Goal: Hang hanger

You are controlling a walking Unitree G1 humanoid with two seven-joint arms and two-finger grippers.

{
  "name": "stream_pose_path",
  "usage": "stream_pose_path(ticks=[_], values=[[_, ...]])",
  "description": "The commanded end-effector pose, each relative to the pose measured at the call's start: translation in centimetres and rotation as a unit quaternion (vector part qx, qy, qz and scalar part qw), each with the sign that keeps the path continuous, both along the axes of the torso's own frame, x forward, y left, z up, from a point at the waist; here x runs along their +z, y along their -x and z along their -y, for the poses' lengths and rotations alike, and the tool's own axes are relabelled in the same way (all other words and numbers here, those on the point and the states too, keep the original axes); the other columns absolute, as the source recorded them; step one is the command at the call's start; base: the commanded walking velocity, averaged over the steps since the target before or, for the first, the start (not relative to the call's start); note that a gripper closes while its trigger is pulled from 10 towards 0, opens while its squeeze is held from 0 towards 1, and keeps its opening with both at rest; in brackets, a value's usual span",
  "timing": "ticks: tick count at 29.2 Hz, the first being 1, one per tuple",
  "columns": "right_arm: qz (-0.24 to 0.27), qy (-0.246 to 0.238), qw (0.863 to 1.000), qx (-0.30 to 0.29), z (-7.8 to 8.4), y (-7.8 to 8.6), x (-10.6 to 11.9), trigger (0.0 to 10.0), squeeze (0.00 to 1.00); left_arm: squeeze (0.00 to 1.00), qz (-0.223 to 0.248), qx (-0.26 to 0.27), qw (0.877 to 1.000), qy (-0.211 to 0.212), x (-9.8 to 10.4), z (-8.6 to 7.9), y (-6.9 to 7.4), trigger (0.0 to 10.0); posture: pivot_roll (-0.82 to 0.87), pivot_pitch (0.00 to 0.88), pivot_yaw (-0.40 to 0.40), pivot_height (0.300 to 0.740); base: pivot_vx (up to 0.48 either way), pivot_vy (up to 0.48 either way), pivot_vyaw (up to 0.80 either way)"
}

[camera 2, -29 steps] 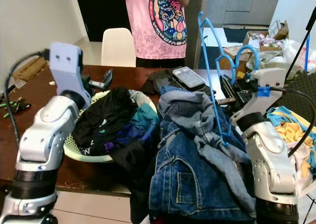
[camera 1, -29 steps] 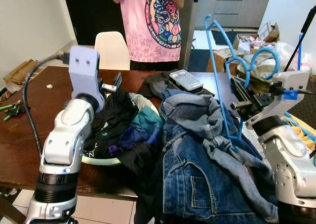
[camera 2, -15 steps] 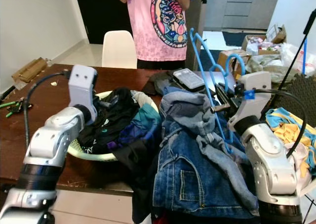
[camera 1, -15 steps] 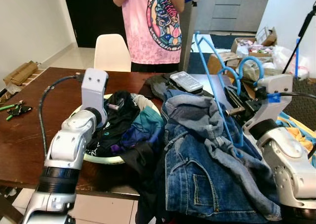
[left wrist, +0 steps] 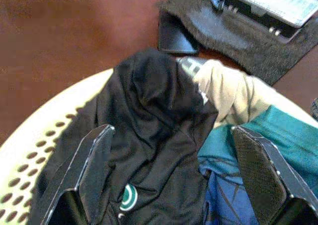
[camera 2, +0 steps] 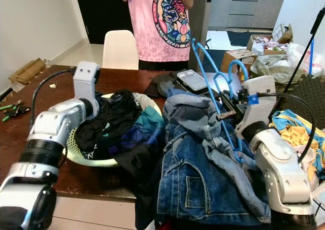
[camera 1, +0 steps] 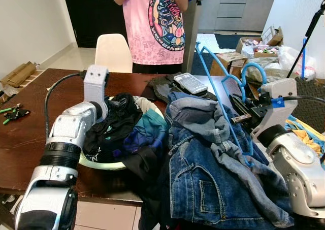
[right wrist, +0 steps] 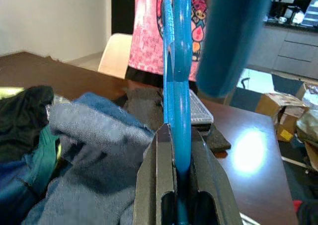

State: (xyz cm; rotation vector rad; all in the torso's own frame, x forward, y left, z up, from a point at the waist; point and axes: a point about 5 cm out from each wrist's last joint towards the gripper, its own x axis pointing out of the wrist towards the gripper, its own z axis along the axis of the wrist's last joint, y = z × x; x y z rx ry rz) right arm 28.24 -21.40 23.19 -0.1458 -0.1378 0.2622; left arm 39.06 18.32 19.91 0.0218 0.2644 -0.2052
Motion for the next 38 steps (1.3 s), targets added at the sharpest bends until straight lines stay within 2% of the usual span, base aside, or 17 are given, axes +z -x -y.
stream_pose_path(ticks=[1,7,15,18,23,26,29,30,31,32,38], values=[[-0.016,0.003,1.000,-0.005,0.5,0.5,-0.2,10.0,0.00,0.00,-0.002,0.004,1.000,-0.010,0.0,-0.7,-0.3,10.0,0.12,0.022,0.000,0.740,0.000,0.000,0.00],[-0.024,0.017,1.000,-0.004,0.8,1.2,0.6,10.0,0.00,0.00,-0.027,-0.027,0.999,-0.028,-0.7,-0.3,-0.8,10.0,0.10,0.086,-0.011,0.740,0.000,0.000,0.00],[-0.028,0.020,0.999,-0.004,0.9,1.4,0.7,10.0,0.00,0.00,-0.039,-0.023,0.998,-0.035,-1.2,-0.4,-0.7,10.0,0.10,0.103,-0.013,0.740,0.000,0.000,0.00],[-0.035,0.024,0.999,-0.005,1.1,1.7,0.7,10.0,0.00,0.00,-0.066,0.000,0.996,-0.055,-2.6,-1.3,-0.3,10.0,0.10,0.126,-0.017,0.740,0.000,0.000,0.00],[-0.038,0.025,0.999,-0.006,1.3,1.8,0.7,10.0,0.00,0.00,-0.076,0.011,0.995,-0.066,-3.1,-1.8,-0.1,10.0,0.10,0.129,-0.018,0.740,0.000,0.000,0.00],[-0.042,0.025,0.999,-0.008,1.4,1.8,0.6,10.0,0.00,0.00,-0.099,0.024,0.991,-0.088,-4.2,-2.9,0.3,10.0,0.11,0.136,-0.018,0.740,0.000,0.000,0.00],[-0.042,0.025,0.999,-0.008,1.4,1.8,0.6,10.0,0.00,0.00,-0.099,0.024,0.991,-0.088,-4.2,-2.9,0.3,10.0,0.11,0.136,-0.018,0.740,0.000,0.000,0.00],[-0.043,0.025,0.999,-0.008,1.4,1.8,0.7,10.0,0.00,0.00,-0.114,0.025,0.988,-0.098,-4.9,-3.3,0.6,7.2,0.11,0.138,-0.016,0.740,0.000,0.000,0.00],[-0.043,0.025,0.999,-0.008,1.4,1.8,0.7,10.0,0.00,0.00,-0.114,0.025,0.988,-0.098,-4.9,-3.3,0.6,7.2,0.11,0.138,-0.016,0.740,0.000,0.000,0.00],[-0.044,0.025,0.999,-0.010,1.5,1.8,0.8,10.0,0.00,0.00,-0.126,0.025,0.986,-0.105,-5.6,-3.6,0.9,0.0,0.11,0.138,-0.015,0.740,0.000,0.000,0.00],[-0.042,0.025,0.999,-0.016,1.6,1.8,1.0,10.0,0.00,0.00,-0.148,0.025,0.983,-0.110,-7.0,-4.0,1.5,0.0,0.11,0.125,-0.010,0.740,0.000,0.000,0.00]])
